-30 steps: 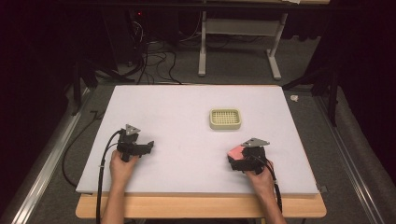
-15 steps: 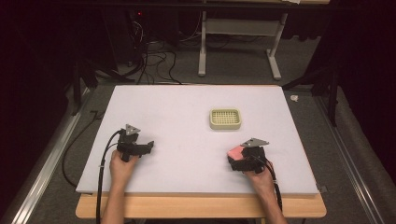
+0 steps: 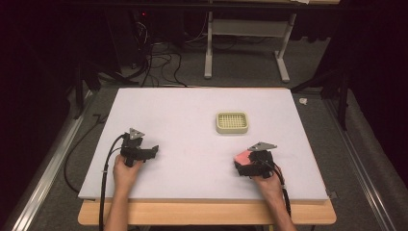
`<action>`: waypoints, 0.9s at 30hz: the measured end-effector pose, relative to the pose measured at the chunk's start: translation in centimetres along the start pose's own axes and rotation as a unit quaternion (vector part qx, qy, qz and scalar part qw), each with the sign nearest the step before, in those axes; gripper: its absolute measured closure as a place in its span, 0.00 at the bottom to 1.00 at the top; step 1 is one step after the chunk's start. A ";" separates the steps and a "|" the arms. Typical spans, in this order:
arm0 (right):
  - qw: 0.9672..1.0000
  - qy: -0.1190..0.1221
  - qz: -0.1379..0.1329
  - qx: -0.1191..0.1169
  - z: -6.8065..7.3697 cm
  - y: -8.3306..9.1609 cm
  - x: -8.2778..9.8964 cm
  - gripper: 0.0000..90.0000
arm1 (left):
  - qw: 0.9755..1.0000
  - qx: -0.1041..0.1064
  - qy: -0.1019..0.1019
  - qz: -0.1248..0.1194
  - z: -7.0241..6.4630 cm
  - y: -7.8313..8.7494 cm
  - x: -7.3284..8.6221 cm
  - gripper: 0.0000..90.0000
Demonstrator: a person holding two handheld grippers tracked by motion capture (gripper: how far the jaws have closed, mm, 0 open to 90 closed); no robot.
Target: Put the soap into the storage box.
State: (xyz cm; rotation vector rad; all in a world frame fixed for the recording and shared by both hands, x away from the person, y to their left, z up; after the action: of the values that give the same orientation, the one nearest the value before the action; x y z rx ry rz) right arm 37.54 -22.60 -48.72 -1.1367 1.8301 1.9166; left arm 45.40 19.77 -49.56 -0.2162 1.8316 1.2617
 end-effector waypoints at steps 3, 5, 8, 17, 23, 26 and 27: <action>1.000 -0.004 0.000 -0.007 -0.2 0.1 -0.1 0.15 | 1.000 0.000 0.000 0.000 0.0 0.0 0.0 0.19; 1.000 -0.005 0.002 -0.008 -0.2 0.1 -0.1 0.15 | 1.000 0.000 0.000 0.000 0.0 0.0 0.0 0.19; 1.000 -0.008 -0.001 -0.009 -0.2 0.3 -0.1 0.15 | 1.000 0.000 0.000 0.000 0.0 0.0 0.0 0.19; 1.000 -0.016 -0.015 -0.022 -0.5 1.1 -0.7 0.15 | 1.000 0.000 0.000 0.000 0.0 0.0 0.0 0.19; 0.998 -0.028 -0.030 -0.041 -0.8 1.6 -1.1 0.15 | 1.000 0.000 0.000 0.000 0.0 0.0 0.0 0.19; 0.998 -0.026 -0.034 -0.042 -0.9 2.0 -1.6 0.15 | 1.000 0.000 0.000 0.000 0.0 0.0 0.0 0.19; 0.998 -0.026 -0.034 -0.042 -0.9 2.0 -1.6 0.15 | 1.000 0.000 0.000 0.000 0.0 0.0 0.0 0.19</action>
State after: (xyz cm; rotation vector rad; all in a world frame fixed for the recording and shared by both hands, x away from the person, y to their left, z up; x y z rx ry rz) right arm 37.60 -23.21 -46.06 -1.1482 1.6776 1.9821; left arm 45.41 19.77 -49.56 -0.2158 1.8317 1.2618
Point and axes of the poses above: each handheld gripper's, and its own axes: y roughly backward along the jaws, x roughly out of its underside, z roughly to its left, the point moved 1 cm from there along -y, roughly forward along the jaws, and after that the axes turned 8 degrees about x, right-handed, at the moved point
